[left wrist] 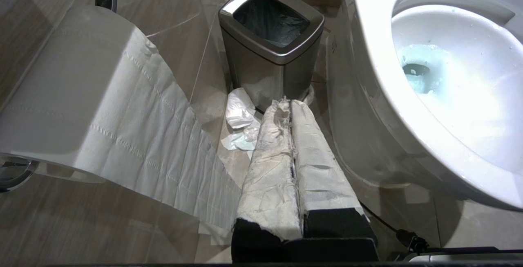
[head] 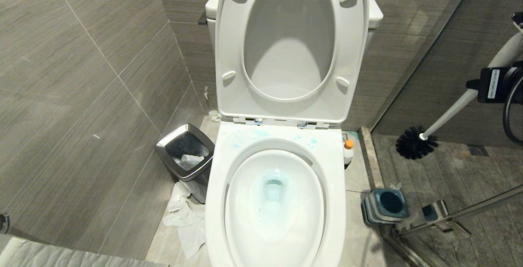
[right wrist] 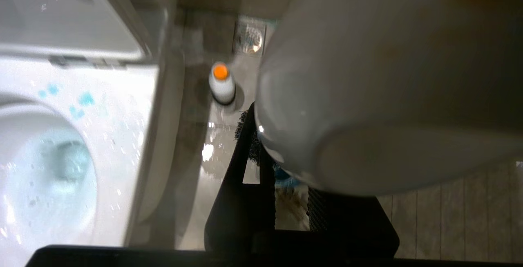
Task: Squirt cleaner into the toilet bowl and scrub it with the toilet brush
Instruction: Put the toilet brush back
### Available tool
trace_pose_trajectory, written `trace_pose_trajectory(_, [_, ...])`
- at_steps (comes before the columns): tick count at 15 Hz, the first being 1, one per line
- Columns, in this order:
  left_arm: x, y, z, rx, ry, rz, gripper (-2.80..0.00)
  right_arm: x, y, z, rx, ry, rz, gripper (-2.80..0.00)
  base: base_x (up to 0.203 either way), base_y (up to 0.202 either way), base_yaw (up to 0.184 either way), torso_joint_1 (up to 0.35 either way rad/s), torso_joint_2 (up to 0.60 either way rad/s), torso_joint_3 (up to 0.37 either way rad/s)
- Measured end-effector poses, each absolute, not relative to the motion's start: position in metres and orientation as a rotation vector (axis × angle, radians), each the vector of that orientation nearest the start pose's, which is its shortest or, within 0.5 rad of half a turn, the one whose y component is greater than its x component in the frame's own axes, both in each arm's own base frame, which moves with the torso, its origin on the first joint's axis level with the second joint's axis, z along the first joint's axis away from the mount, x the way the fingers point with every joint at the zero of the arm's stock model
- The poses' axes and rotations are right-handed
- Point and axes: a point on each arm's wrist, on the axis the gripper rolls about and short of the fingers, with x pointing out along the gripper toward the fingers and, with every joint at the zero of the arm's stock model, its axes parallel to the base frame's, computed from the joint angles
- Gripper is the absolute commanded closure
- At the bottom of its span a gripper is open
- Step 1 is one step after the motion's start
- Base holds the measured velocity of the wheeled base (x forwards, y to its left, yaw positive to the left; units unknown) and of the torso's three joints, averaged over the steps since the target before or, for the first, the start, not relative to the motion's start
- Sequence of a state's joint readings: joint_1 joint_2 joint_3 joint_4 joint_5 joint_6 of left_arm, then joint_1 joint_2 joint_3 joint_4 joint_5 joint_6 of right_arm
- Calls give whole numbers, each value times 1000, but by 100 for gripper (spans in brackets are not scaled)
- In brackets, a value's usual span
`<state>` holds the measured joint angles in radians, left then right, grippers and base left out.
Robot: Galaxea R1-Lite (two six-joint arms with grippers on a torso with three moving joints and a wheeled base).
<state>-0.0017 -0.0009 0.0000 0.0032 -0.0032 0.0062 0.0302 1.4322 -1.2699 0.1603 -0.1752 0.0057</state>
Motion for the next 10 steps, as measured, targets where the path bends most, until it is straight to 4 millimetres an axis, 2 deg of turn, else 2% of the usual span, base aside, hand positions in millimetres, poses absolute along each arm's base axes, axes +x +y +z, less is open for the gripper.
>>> trace_pose_trajectory(2, [-23, 0, 75, 6, 2, -5, 0, 239, -10, 285, -12, 370, -152, 0, 0, 0, 0, 0, 0, 0])
trace_pose_trajectory(7, [-23, 0, 75, 6, 2, -5, 0, 249, -49, 233, 41, 360, -183, 0, 0, 0, 0, 0, 0, 0])
trace_pose_trajectory(10, [-23, 0, 75, 6, 2, -4, 0, 255, -60, 199, 67, 413, -162, 0, 0, 0, 0, 0, 0, 0])
